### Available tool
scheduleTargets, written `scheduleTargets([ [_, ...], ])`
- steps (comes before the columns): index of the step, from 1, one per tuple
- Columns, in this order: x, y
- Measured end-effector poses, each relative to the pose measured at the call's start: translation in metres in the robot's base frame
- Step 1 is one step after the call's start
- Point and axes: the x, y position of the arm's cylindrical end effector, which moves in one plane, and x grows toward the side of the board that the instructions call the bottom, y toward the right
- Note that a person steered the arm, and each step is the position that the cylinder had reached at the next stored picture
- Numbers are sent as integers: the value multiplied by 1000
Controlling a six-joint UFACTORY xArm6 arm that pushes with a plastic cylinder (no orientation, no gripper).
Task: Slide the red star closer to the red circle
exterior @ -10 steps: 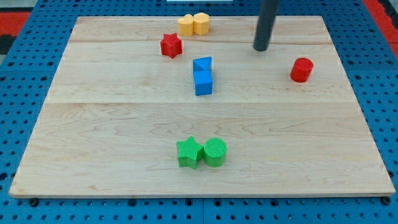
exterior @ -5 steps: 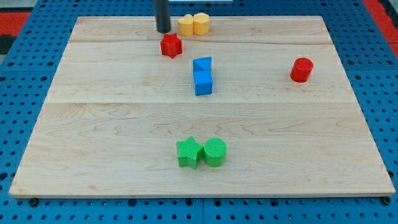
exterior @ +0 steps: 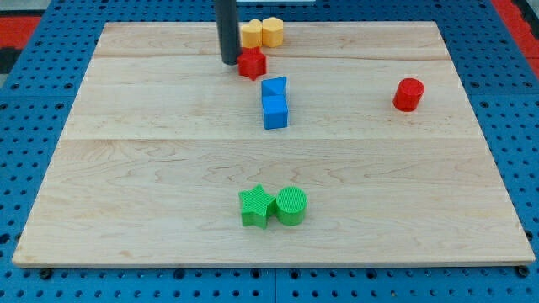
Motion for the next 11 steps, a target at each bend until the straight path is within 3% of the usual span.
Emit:
scheduleTargets([
  [2,3,56],
  [6,66,155],
  [8,85,186],
  [11,103,186],
])
